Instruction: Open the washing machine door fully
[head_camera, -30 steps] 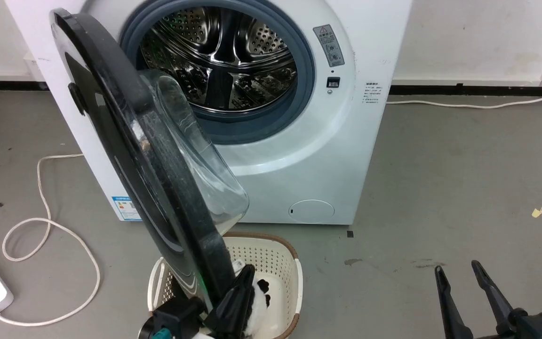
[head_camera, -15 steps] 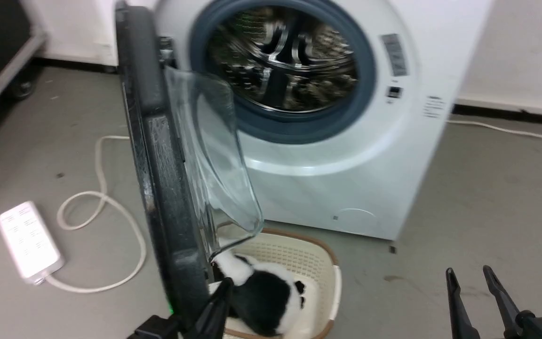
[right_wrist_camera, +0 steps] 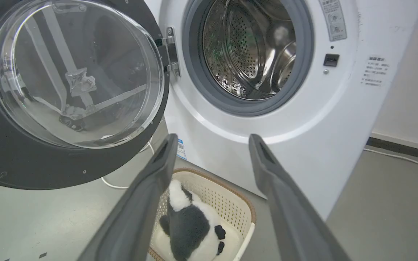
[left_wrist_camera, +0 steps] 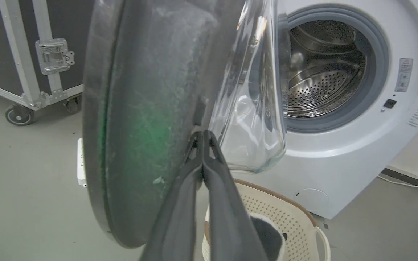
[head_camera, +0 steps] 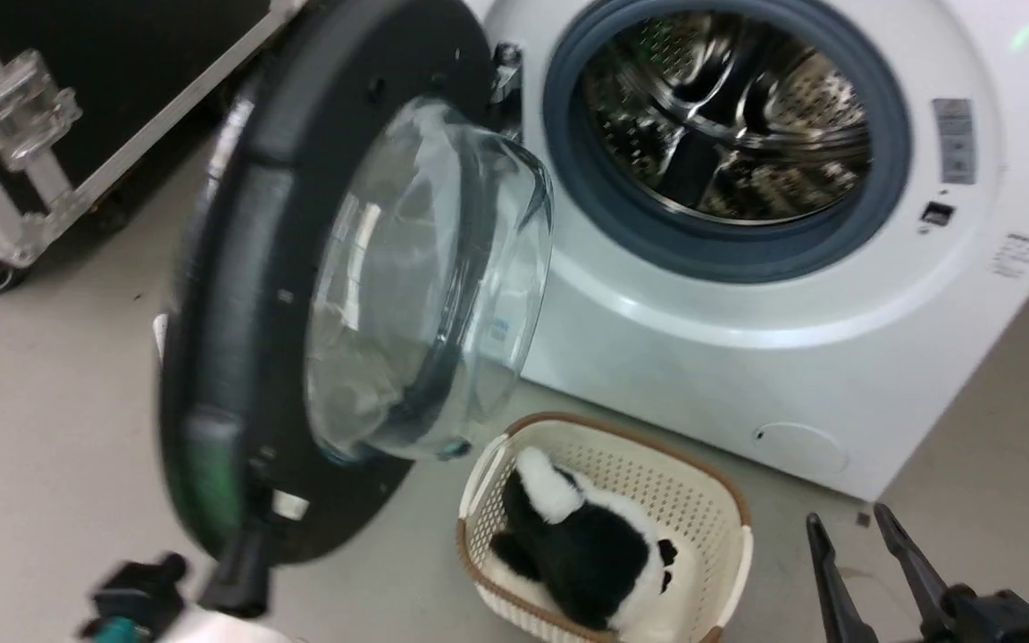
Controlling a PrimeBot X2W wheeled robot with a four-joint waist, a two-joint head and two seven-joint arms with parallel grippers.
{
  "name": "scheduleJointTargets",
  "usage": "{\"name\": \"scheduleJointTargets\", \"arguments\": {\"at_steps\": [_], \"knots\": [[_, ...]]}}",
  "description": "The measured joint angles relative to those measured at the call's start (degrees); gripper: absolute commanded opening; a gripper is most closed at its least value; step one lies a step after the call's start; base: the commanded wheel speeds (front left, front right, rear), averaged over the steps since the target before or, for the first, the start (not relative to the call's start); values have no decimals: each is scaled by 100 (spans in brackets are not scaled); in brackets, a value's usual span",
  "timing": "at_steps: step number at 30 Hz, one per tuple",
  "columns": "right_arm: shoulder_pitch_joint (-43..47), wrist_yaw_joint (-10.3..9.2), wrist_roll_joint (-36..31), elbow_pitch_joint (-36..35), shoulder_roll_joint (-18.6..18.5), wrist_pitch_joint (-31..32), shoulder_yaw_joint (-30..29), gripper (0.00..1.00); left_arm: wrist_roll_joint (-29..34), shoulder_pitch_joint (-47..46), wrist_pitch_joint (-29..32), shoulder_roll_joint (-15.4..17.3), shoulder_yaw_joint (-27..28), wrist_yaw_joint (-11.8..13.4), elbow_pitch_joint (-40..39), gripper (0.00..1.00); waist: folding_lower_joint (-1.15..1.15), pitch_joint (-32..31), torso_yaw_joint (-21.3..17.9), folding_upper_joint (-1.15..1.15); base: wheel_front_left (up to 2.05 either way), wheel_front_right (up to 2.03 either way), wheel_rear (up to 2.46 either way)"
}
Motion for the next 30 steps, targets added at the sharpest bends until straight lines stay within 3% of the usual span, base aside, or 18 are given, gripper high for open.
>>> {"name": "scheduleJointTargets", "arguments": {"at_steps": [4,11,23,30], "knots": [[-138,0,-109,18,0,0,74,100,-214,-264,-3,232,331,-18,201,0,1,233,66,0,0,0,0],[-415,0,-322,5,1,0,137,100,-728,-765,-34,602,840,-258,828,0,1,728,-39,0,0,0,0],[-625,0,-569,-38,1,0,77,100,-994,-1950,-102,1719,1504,-446,2420,0,2,1435,-436,0,0,0,0],[-643,0,-580,-44,1,0,62,100,-776,-2345,-102,1879,1825,-460,2704,0,1,1561,-559,0,0,0,0]]}}
